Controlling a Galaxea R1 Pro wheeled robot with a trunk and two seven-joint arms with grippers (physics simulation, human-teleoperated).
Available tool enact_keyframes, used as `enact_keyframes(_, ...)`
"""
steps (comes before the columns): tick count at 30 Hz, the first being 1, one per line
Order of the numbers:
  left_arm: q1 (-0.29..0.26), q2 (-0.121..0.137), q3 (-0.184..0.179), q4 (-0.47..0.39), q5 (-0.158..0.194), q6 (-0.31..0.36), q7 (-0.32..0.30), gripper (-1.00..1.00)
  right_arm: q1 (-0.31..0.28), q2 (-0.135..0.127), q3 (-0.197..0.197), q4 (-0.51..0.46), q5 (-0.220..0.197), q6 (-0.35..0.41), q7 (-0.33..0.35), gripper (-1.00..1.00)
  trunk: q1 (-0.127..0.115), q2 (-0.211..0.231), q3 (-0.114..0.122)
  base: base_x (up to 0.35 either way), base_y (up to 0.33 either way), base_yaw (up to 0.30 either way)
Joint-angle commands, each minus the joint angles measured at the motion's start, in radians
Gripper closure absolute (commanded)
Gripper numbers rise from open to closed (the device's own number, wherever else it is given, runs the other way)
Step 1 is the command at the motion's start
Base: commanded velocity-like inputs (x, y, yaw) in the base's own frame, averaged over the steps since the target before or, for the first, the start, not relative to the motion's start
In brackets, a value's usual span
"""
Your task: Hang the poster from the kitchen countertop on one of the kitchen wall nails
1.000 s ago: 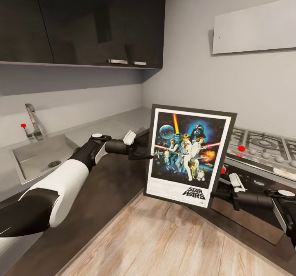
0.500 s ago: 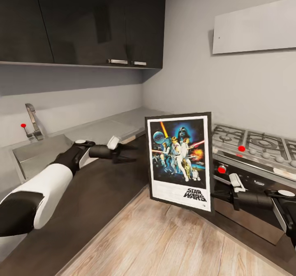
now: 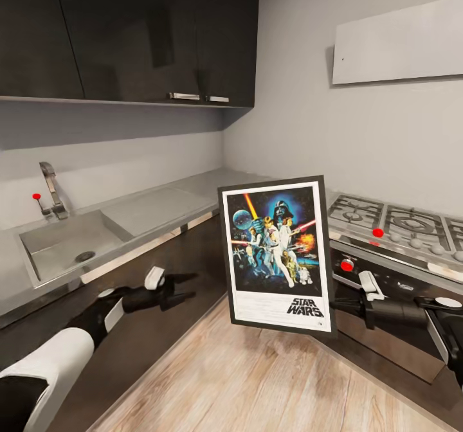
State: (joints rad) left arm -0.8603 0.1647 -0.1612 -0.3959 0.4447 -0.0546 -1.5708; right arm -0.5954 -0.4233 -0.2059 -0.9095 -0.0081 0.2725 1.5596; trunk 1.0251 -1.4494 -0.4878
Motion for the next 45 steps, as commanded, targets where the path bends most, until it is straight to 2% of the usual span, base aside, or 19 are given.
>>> enact_keyframes(1, 0.034, 0.0, -0.008, 0.001, 0.019, -0.022, 0.0, -1.0, -0.001, 0.0, -0.001, -0.001, -0.001, 0.014, 0.006, 1.0, 0.0, -0.001, -0.001, 0.0, 0.0, 0.0)
enact_keyframes(5, 0.118, 0.0, -0.007, 0.001, 0.034, -0.051, 0.0, -1.0, 0.0, 0.0, -0.002, -0.003, -0.001, 0.014, 0.005, 1.0, 0.0, -0.001, -0.001, 0.0, 0.0, 0.0)
enact_keyframes(6, 0.156, 0.003, -0.006, 0.002, 0.051, -0.059, 0.0, -1.0, 0.0, 0.0, -0.004, -0.004, -0.001, 0.014, 0.005, 1.0, 0.0, -0.001, -0.001, 0.0, 0.0, 0.0)
enact_keyframes(8, 0.182, 0.005, -0.005, 0.003, 0.072, -0.063, 0.0, -1.0, 0.0, 0.0, -0.006, -0.005, -0.001, 0.014, 0.005, 1.0, 0.0, -0.001, -0.001, 0.0, 0.0, 0.0)
enact_keyframes(9, 0.208, 0.007, -0.005, 0.005, 0.094, -0.065, 0.0, -1.0, 0.0, 0.0, -0.007, -0.006, -0.002, 0.014, 0.005, 1.0, 0.0, -0.001, -0.001, 0.0, 0.0, 0.0)
enact_keyframes(11, 0.25, 0.027, -0.004, 0.029, 0.131, -0.068, 0.0, -1.0, 0.001, 0.0, -0.008, -0.016, -0.015, 0.014, 0.005, 1.0, 0.0, -0.001, -0.001, 0.0, 0.0, 0.0)
enact_keyframes(14, 0.267, 0.043, -0.003, 0.068, 0.152, -0.07, 0.0, -1.0, 0.005, 0.0, -0.008, -0.025, -0.038, 0.014, 0.005, 1.0, 0.0, -0.001, -0.001, 0.0, 0.0, 0.0)
enact_keyframes(16, 0.278, 0.065, -0.003, 0.135, 0.189, -0.071, 0.0, -1.0, 0.009, 0.0, -0.008, -0.032, -0.083, 0.013, 0.005, 1.0, 0.0, -0.001, -0.001, 0.0, 0.0, 0.0)
enact_keyframes(18, 0.28, 0.071, -0.003, 0.166, 0.211, -0.075, 0.0, -1.0, 0.011, 0.0, -0.008, -0.033, -0.102, 0.013, 0.004, 1.0, 0.0, -0.001, -0.001, 0.0, 0.0, 0.0)
enact_keyframes(19, 0.283, 0.077, -0.003, 0.206, 0.243, -0.091, 0.0, -1.0, 0.013, 0.0, -0.008, -0.034, -0.121, 0.013, 0.004, 1.0, 0.0, -0.001, -0.001, 0.0, 0.0, 0.0)
enact_keyframes(22, 0.284, 0.082, -0.002, 0.246, 0.278, -0.106, 0.0, -1.0, 0.014, 0.0, -0.007, -0.035, -0.135, 0.013, 0.004, 1.0, 0.0, -0.001, -0.001, 0.0, 0.0, 0.0)
enact_keyframes(29, 0.285, 0.086, 0.0, 0.261, 0.296, -0.107, 0.0, -1.0, 0.014, 0.0, -0.009, -0.035, -0.14, 0.013, 0.004, 1.0, 0.0, -0.001, -0.001, 0.0, 0.0, 0.0)
enact_keyframes(37, 0.285, 0.086, 0.0, 0.262, 0.297, -0.107, 0.0, -1.0, 0.014, 0.0, -0.009, -0.035, -0.14, 0.014, 0.002, 1.0, 0.0, -0.001, -0.001, -0.165, 0.0, 0.001)
enact_keyframes(45, 0.285, 0.085, 0.0, 0.301, 0.298, -0.11, 0.0, -1.0, 0.014, 0.001, -0.008, -0.035, -0.139, 0.013, -0.001, 1.0, 0.0, -0.001, -0.001, -0.019, 0.0, 0.264)
